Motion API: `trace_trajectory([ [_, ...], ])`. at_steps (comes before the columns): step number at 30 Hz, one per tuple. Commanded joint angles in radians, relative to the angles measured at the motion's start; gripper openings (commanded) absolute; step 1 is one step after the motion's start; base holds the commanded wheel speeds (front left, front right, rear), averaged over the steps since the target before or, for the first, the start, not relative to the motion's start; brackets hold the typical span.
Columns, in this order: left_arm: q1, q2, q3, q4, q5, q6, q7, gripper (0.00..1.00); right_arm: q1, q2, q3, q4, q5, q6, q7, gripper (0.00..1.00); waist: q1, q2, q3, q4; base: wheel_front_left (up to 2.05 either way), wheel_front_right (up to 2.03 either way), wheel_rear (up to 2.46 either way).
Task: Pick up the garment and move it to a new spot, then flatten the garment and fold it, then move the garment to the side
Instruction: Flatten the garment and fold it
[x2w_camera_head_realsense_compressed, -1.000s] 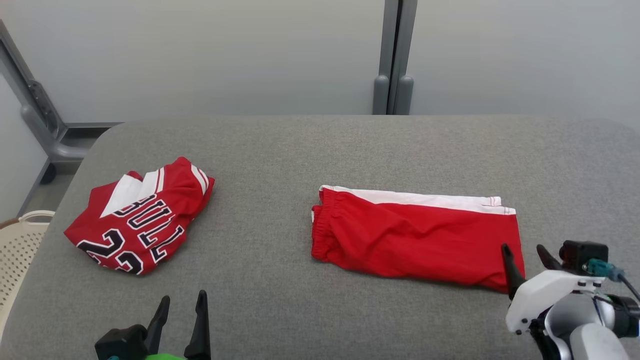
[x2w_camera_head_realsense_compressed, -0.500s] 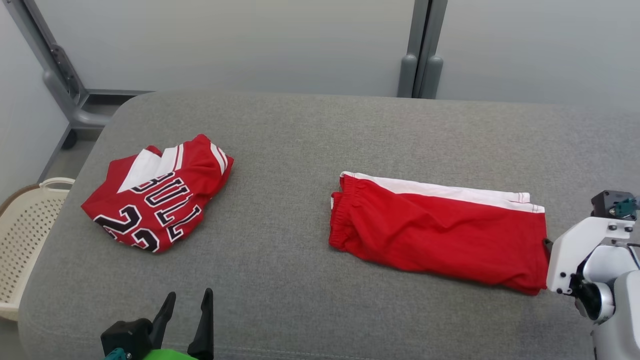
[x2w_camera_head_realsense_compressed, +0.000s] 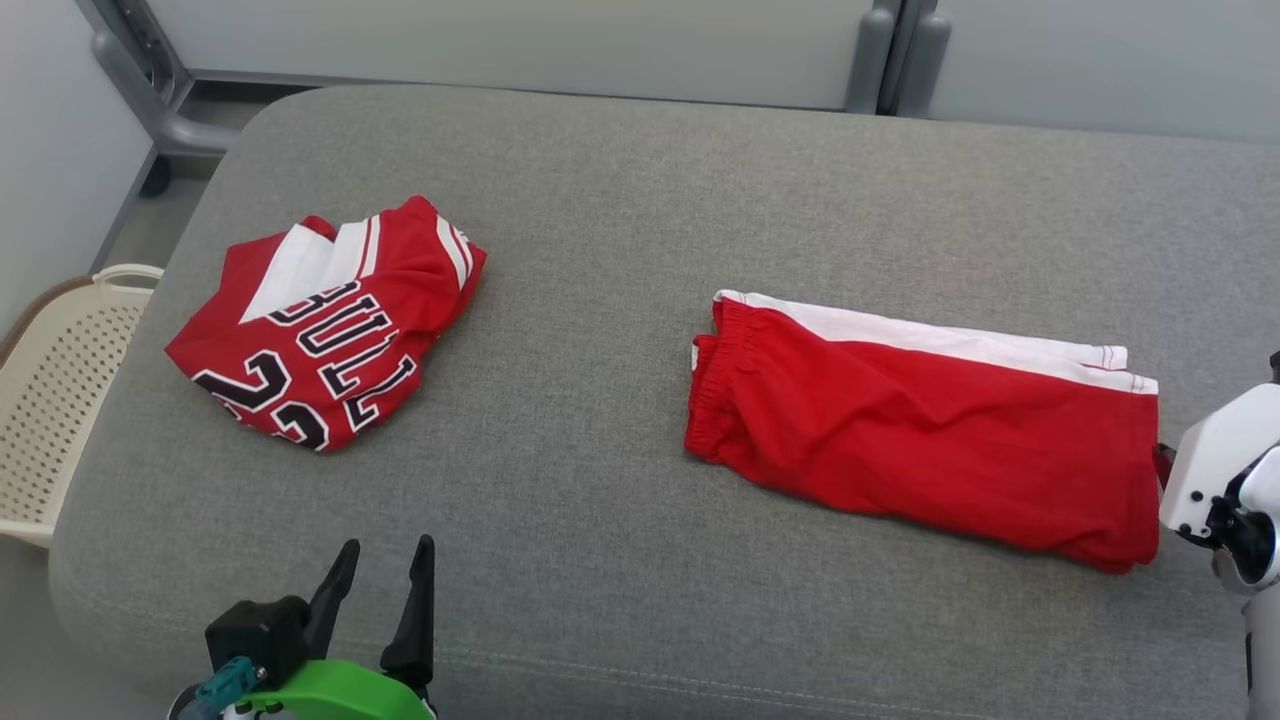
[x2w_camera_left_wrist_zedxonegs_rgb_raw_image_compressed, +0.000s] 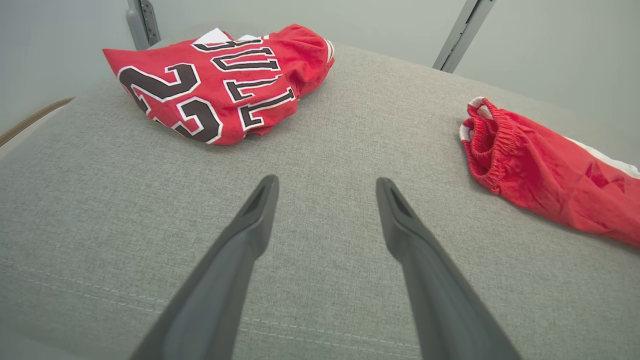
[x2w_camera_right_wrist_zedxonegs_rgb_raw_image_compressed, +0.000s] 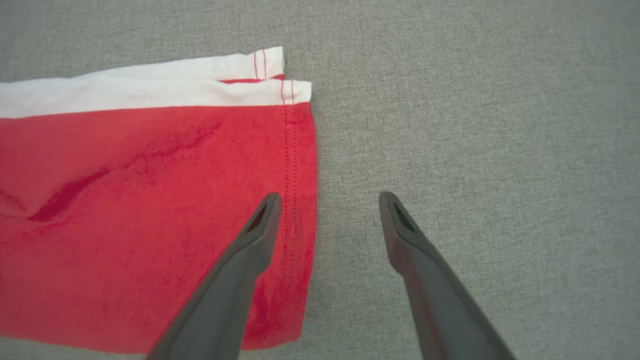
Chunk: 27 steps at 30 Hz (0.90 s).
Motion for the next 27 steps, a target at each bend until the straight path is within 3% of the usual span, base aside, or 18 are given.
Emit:
trace_trajectory([
  [1,-0.021,0.002,-0.002,0.001,0.010,-0.008,-0.003,1.00,-0.017,-0.007,-0.009,0.022,-0.004,0.000,-0.003,1.00,0.0000,0.0000,0.035,0.019,0.00,0.00,0.00],
  [27,-0.063,0.005,-0.023,0.000,0.009,-0.004,0.017,1.00,-0.157,0.022,-0.078,0.243,-0.018,0.000,-0.077,1.00,0.0000,0.0000,0.096,0.065,0.00,0.00,0.00],
])
